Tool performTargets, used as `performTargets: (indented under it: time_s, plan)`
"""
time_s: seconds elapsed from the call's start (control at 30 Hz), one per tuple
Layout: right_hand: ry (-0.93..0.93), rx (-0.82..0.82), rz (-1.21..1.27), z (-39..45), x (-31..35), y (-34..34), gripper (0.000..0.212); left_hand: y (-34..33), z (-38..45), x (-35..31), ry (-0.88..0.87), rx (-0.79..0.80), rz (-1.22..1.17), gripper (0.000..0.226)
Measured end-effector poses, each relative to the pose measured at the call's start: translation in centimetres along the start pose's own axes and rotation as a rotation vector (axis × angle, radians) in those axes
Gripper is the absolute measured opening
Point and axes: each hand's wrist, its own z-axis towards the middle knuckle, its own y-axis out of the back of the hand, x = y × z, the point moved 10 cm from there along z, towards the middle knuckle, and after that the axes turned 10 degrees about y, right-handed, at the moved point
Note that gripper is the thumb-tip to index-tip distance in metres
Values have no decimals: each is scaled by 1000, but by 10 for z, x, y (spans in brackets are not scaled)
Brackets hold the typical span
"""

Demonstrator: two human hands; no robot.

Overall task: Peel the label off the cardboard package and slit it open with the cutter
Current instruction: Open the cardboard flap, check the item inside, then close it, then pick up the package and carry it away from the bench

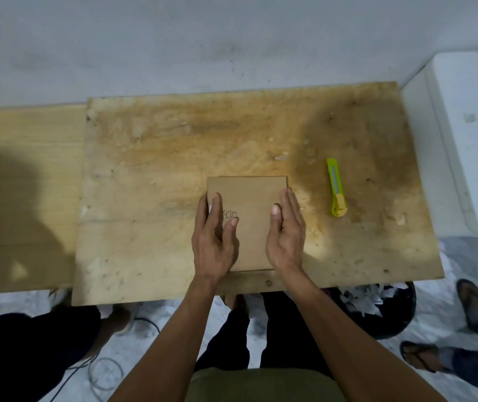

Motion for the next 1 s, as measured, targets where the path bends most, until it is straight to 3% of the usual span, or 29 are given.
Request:
performTargets:
  time_s: [0.1,0.17,0.37,0.67,1.0]
  plan:
    - [-164,-58,182,12,5,18,54,16,11,-17,-16,-18,-99,57]
    - [-165,-36,243,19,18,24,55,26,17,-27,-10,3,-125,59]
    - [75,-62,-48,35,73,57,51,43,20,-56,73,147,-278,63]
    - [139,-165,-129,24,107,71,38,68,14,-86,28,57,-161,60]
    - [81,125,-147,1,70,48,57,41,1,-55,53,171,41,64]
